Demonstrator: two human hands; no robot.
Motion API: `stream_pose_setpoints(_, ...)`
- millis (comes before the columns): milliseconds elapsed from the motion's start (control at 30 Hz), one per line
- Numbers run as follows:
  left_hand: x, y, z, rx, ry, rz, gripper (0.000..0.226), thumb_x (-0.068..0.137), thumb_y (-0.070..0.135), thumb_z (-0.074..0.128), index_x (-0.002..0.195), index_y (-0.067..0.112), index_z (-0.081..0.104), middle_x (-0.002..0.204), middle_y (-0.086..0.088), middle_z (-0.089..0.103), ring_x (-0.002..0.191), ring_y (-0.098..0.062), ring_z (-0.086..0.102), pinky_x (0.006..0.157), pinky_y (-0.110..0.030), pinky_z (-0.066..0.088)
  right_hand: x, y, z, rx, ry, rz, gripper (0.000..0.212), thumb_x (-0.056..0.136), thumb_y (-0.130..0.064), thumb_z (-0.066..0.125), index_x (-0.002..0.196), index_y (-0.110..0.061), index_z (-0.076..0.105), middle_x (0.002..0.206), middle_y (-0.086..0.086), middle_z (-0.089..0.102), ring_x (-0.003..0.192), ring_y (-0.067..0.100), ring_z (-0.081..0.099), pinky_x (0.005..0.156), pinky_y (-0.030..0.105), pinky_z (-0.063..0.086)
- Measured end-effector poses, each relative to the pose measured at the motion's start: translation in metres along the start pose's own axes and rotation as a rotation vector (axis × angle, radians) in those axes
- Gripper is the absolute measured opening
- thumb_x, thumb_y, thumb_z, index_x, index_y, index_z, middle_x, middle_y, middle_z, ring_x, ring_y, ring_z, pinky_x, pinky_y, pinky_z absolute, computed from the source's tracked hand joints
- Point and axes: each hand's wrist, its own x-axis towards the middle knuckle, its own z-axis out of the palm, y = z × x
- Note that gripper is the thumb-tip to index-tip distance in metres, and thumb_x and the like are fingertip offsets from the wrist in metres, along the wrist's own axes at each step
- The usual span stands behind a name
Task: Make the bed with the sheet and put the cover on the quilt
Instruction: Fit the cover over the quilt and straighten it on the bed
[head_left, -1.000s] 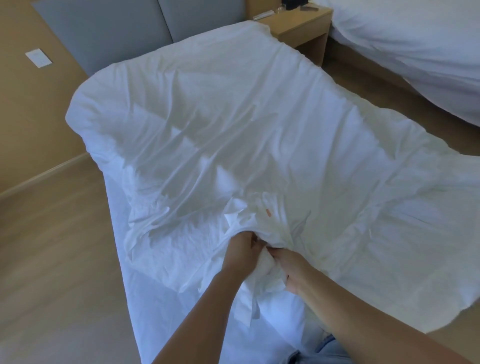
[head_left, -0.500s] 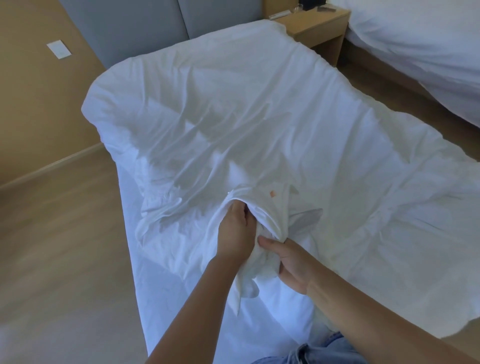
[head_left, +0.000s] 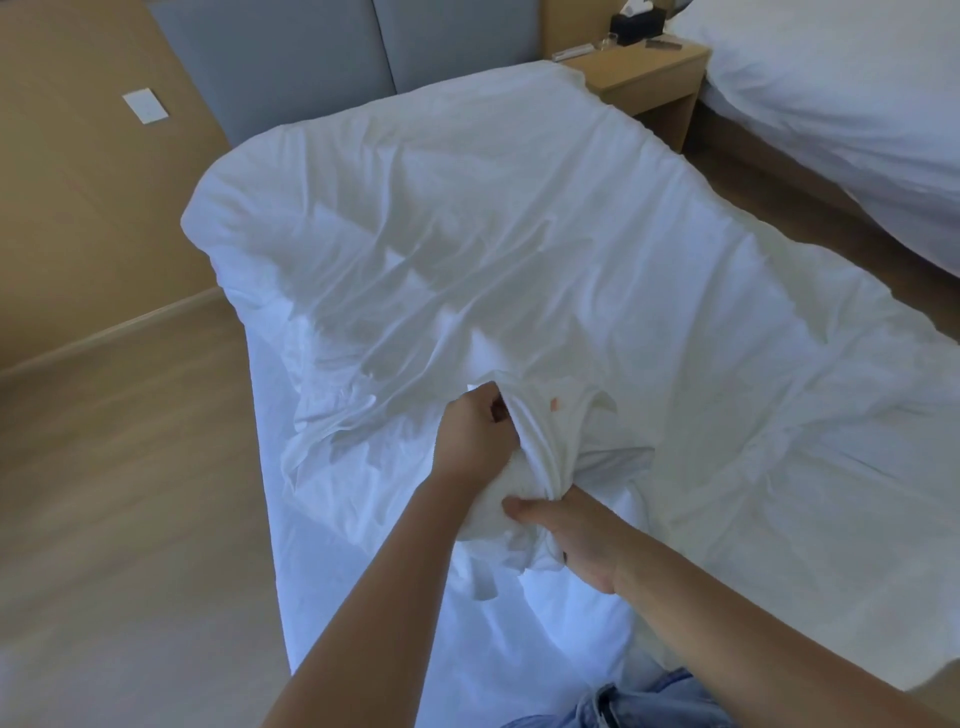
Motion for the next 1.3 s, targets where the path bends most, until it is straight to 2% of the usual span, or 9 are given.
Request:
stream_pose_setpoints(133,-0.020,-0.006,0.007,0.170,0.200,0.228,0.016,0.079,0.017,0.052,0.081,0.007,0.064,0.081,-0.005,0.059,0.076,-0.020,0.054,0.067,-0.028,0.041,0.007,0.002,-0.012,0.123,0.117,-0.061,0.024,0.091,-0.009,0.058,0.114,-0.011,0.062,0.111,0.012,0.069,0.105,0.028,0.064,0.098,0.042,0.048)
stream_pose_setpoints(233,-0.042,-0.020,0.003,0.344,0.325,0.444,0.023,0.084,0.027,0.052,0.081,0.012,0.069,0.075,-0.002,0.061,0.068,-0.020,0.057,0.063,-0.031,0.048,0.012,-0.002,-0.023,0.152,0.134,-0.058,0.027,0.088,-0.014,0.062,0.114,-0.013,0.062,0.107,0.009,0.071,0.104,0.025,0.065,0.099,0.044,0.047)
stream_pose_setpoints(300,-0.055,-0.025,-0.003,0.298,0.217,0.402,0.028,0.084,0.035,0.052,0.085,0.014,0.071,0.079,0.003,0.064,0.073,-0.017,0.061,0.066,-0.030,0.052,0.014,-0.005,-0.026,0.103,0.125,-0.043,0.030,0.087,-0.019,0.064,0.116,-0.012,0.062,0.108,0.009,0.071,0.105,0.026,0.065,0.101,0.047,0.045)
stream_pose_setpoints(400,-0.062,-0.028,-0.014,0.159,-0.077,0.146,0.042,0.086,0.043,0.060,0.122,0.022,0.063,0.117,0.013,0.056,0.111,-0.008,0.053,0.093,-0.011,0.039,0.016,-0.004,-0.025,0.090,0.092,-0.028,0.032,0.088,-0.022,0.063,0.119,-0.013,0.062,0.109,0.009,0.071,0.105,0.026,0.065,0.101,0.048,0.045)
stream_pose_setpoints(533,-0.056,-0.028,-0.016,0.267,-0.289,0.092,0.055,0.090,0.039,0.059,0.139,0.022,0.043,0.133,0.011,0.047,0.121,-0.006,0.045,0.102,-0.019,0.033,0.014,-0.009,-0.023,0.064,0.020,0.008,0.023,0.088,-0.024,0.061,0.107,-0.015,0.070,0.106,0.008,0.072,0.103,0.026,0.066,0.099,0.040,0.045)
stream_pose_setpoints(700,-0.048,-0.024,-0.009,0.317,-0.199,0.144,0.021,0.099,0.020,0.039,0.112,0.014,0.056,0.104,0.001,0.059,0.093,-0.014,0.056,0.079,-0.019,0.039,0.013,-0.020,-0.019,-0.017,0.092,0.081,0.051,0.072,-0.056,0.067,0.106,-0.018,0.068,0.117,0.009,0.068,0.113,0.030,0.061,0.105,0.038,0.041)
stream_pose_setpoints(867,-0.040,-0.008,0.003,0.058,-0.034,-0.051,0.027,0.097,0.016,0.037,0.070,0.018,0.037,0.067,0.006,0.045,0.059,-0.006,0.042,0.054,-0.017,0.033,0.012,-0.027,-0.013,0.000,0.449,-0.015,0.030,0.086,-0.048,0.060,0.102,-0.023,0.057,0.083,-0.011,0.056,0.077,0.010,0.052,0.072,0.027,0.038)
stream_pose_setpoints(1067,-0.045,0.010,-0.019,0.174,-0.208,-0.028,0.039,0.072,0.046,0.071,0.056,0.023,0.045,0.051,0.010,0.044,0.049,-0.004,0.042,0.049,-0.017,0.031,0.002,-0.033,0.002,-0.064,0.443,-0.070,0.023,0.084,-0.043,0.065,0.086,-0.020,0.064,0.078,-0.004,0.064,0.071,0.012,0.058,0.055,0.024,0.042)
stream_pose_setpoints(1300,-0.108,-0.008,-0.170,0.363,0.013,-0.229,0.037,0.066,0.047,0.078,0.056,0.019,0.056,0.055,0.003,0.052,0.052,-0.014,0.046,0.053,-0.028,0.037,-0.021,-0.047,0.067,-0.170,0.173,-0.241,0.005,0.082,-0.016,0.068,0.080,-0.021,0.067,0.042,-0.018,0.053,0.038,-0.003,0.046,0.037,0.011,0.032)
